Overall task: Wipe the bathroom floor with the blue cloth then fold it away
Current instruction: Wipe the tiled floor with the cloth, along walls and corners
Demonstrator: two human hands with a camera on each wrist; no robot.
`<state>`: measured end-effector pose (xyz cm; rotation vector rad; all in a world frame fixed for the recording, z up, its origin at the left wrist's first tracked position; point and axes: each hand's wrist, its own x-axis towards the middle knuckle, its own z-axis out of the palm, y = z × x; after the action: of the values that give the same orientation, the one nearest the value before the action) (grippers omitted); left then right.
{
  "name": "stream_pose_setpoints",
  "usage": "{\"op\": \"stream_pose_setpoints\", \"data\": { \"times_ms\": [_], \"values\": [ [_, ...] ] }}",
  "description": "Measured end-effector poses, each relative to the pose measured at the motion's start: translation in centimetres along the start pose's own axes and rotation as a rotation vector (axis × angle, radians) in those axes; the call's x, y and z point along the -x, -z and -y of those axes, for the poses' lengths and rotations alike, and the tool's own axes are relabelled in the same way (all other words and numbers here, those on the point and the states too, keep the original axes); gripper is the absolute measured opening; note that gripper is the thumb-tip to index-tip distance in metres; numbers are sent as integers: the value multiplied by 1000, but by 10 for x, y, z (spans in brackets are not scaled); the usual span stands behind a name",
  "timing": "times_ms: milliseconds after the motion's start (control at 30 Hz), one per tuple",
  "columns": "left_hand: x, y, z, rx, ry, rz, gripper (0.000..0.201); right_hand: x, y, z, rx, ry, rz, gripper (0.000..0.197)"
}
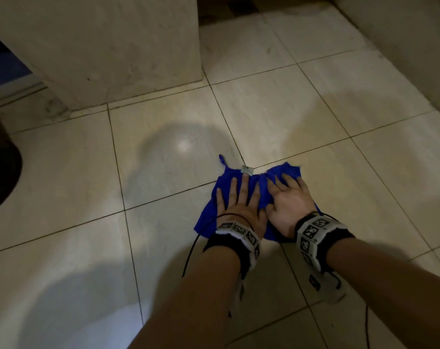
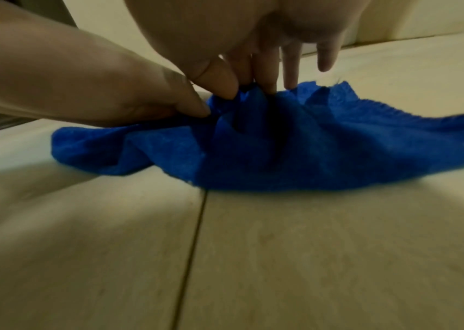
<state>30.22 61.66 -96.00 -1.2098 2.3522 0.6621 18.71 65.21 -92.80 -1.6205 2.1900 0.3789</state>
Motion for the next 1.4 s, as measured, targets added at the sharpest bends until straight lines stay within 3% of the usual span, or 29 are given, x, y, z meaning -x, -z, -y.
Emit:
{"op": "stream_pose_setpoints", "data": {
  "times_ms": [433, 867, 967, 1200, 1400],
  "values": [
    [35, -12, -6, -44, -57, 55, 63, 46, -13, 4, -144, -20, 16, 67],
    [-6, 9, -8, 12, -17, 41, 63, -8, -2, -9, -99, 0, -38, 68],
    [-15, 11, -5, -18, -27, 22, 64, -17, -11, -11, -107, -46, -5, 75],
    [-11, 0, -10, 34, -6, -75, 66, 3, -37, -38, -215, -173, -63, 73],
    [-6, -3, -17, 4, 2, -42, 68, 24, -39, -43, -234, -217, -66, 67]
  ]
}}
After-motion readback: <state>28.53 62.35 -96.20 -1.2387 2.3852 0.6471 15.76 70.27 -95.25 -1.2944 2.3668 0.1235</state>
